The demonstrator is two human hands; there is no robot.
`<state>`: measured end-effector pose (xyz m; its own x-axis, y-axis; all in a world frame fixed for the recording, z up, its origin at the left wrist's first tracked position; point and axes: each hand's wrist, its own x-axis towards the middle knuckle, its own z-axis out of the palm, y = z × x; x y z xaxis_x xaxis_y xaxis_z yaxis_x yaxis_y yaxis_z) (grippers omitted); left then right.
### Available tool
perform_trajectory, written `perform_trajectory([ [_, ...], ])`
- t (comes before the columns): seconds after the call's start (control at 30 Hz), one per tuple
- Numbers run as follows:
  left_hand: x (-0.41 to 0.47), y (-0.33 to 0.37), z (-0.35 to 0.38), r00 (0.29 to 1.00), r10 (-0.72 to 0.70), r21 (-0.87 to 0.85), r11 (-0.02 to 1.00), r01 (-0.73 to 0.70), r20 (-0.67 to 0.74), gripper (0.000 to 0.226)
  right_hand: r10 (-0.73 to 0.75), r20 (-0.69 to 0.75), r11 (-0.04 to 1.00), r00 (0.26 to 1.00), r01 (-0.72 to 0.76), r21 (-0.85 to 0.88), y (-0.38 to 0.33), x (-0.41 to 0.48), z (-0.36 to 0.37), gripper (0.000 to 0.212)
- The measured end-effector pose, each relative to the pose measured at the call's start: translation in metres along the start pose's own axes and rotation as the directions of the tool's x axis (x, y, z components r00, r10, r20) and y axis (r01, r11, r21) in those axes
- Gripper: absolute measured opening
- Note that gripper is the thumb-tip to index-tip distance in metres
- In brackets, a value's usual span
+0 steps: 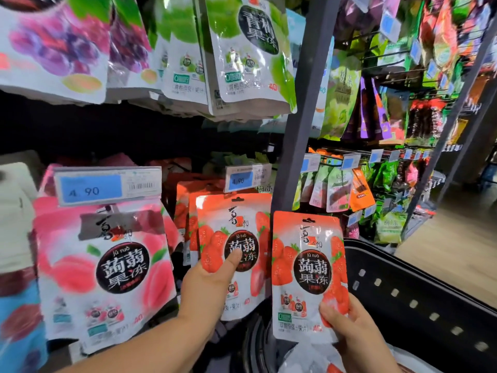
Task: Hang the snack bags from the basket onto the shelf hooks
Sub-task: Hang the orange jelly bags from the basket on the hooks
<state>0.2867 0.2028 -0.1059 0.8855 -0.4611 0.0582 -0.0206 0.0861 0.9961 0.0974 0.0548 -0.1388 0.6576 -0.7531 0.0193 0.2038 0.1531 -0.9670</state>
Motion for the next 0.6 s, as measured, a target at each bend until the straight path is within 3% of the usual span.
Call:
perform_trajectory([
  [0.1, 0.006, 0.000, -0.006, 0.998, 0.028, 0.035, 0.999, -0.027, -0.047, 0.042, -0.018, 0.014, 1.000, 1.000, 0.018, 0.009, -0.001, 0.003, 0.001, 0.108],
  [0.2, 0.011, 0.004, -0.007, 0.995, 0.034, 0.090, 0.996, -0.026, -0.093, 0.043, -0.021, 0.041, 1.000, 0.999, 0.022, -0.006, 0.001, 0.003, 0.003, 0.113],
  [0.33, 0.014, 0.008, -0.003, 0.992, 0.053, 0.150, 0.988, -0.035, -0.118, 0.051, -0.031, 0.036, 0.998, 0.999, 0.033, -0.045, 0.009, 0.004, 0.005, 0.096],
  [0.43, 0.016, 0.010, 0.001, 0.991, 0.052, 0.162, 0.986, -0.032, -0.124, 0.042, -0.027, 0.032, 0.999, 0.999, 0.028, -0.035, 0.011, 0.004, 0.004, 0.087],
  [0.6, 0.019, 0.010, 0.007, 0.992, 0.013, 0.138, 0.990, 0.004, -0.127, 0.035, -0.007, 0.055, 1.000, 0.998, 0.007, -0.006, 0.007, 0.003, 0.002, 0.106],
])
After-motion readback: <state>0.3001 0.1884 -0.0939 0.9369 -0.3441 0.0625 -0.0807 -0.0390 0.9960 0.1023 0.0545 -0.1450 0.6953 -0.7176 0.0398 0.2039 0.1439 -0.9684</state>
